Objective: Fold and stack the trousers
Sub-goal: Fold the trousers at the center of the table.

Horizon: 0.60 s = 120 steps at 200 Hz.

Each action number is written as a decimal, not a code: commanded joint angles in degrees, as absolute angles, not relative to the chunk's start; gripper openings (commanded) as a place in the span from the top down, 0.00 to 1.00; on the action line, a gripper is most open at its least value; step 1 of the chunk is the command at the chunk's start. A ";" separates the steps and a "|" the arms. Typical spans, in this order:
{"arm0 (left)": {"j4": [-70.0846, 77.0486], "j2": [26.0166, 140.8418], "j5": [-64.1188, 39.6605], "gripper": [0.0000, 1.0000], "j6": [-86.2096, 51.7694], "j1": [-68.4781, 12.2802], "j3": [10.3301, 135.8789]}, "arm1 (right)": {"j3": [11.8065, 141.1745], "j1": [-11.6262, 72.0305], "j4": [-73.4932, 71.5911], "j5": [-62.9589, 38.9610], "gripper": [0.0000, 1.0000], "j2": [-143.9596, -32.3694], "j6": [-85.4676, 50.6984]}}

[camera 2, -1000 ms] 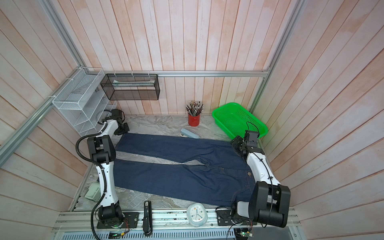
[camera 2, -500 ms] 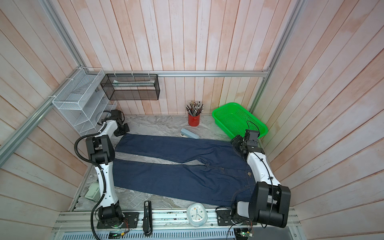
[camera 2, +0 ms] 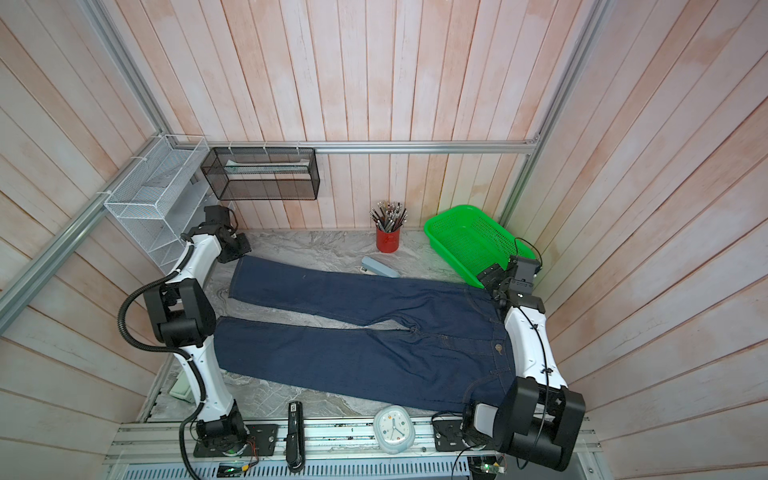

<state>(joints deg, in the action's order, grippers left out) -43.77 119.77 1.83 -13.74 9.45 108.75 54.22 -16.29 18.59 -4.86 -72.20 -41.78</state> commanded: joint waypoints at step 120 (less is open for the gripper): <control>-35.71 107.62 2.91 1.00 -15.51 9.84 98.99 | 50.59 -24.64 24.90 -9.79 0.43 -81.61 -37.36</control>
